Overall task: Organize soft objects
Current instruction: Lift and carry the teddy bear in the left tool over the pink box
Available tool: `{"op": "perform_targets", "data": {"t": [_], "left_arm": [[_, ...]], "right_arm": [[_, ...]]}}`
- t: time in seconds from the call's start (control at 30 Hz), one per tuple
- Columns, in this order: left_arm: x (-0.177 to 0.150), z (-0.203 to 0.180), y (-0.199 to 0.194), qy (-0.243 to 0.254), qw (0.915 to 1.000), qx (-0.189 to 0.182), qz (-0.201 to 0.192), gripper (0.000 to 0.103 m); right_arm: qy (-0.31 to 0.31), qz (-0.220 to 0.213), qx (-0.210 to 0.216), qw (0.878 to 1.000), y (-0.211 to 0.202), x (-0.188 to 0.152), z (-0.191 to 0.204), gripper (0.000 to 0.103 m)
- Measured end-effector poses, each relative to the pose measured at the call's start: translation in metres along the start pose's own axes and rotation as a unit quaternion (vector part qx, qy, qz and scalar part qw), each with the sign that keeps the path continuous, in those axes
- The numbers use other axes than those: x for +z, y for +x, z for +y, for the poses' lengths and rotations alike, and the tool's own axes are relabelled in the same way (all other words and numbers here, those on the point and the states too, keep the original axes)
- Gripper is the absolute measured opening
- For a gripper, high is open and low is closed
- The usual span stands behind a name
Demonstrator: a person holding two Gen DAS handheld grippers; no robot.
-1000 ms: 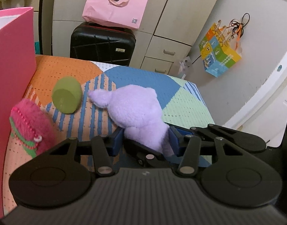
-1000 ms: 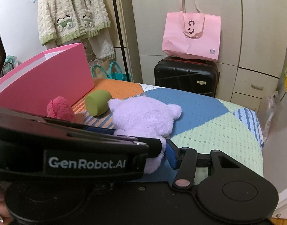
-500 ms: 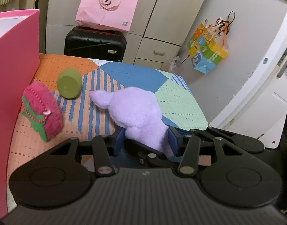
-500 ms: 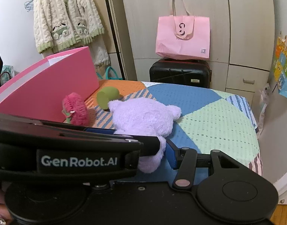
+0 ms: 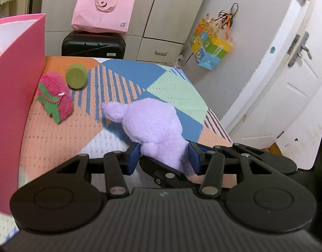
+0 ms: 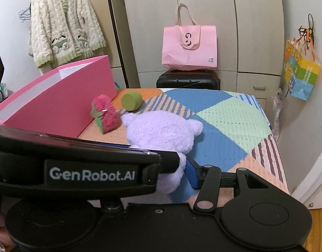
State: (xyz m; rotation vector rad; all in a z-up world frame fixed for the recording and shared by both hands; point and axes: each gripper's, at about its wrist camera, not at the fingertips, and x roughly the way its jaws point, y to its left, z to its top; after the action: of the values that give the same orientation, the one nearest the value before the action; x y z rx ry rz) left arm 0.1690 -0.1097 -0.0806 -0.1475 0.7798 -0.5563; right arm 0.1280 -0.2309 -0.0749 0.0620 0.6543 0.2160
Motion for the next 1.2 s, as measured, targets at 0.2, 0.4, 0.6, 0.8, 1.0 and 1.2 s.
{"op": "perform_targets", "data": {"t": [0.2, 0.4, 0.6, 0.8, 1.0, 1.2], "left_arm": [[-0.018, -0.004, -0.023, 0.016, 0.9998, 0.009, 0.001, 0.048], [-0.031, -0.006, -0.049, 0.025, 0.9996, 0.002, -0.009, 0.048], [-0.044, -0.007, -0.077, 0.029, 0.9991, -0.004, -0.029, 0.047], [-0.056, -0.008, -0.101, 0.036, 0.9983, -0.006, -0.044, 0.047], [-0.063, -0.004, -0.128, 0.041, 0.9975, -0.004, -0.057, 0.047], [-0.071, 0.008, -0.154, 0.042, 0.9956, 0.007, -0.084, 0.047]], "right_arm": [[0.002, -0.003, 0.0, 1.0, -0.019, -0.015, 0.018, 0.057], [0.0, -0.011, -0.007, 1.0, -0.041, -0.024, 0.037, 0.057], [-0.017, -0.024, -0.01, 1.0, -0.062, -0.03, 0.055, 0.057], [-0.028, -0.041, -0.015, 0.999, -0.081, -0.038, 0.073, 0.058], [-0.04, -0.052, -0.011, 0.998, -0.1, -0.04, 0.091, 0.058], [-0.053, -0.071, -0.002, 0.996, -0.108, -0.042, 0.116, 0.058]]}}
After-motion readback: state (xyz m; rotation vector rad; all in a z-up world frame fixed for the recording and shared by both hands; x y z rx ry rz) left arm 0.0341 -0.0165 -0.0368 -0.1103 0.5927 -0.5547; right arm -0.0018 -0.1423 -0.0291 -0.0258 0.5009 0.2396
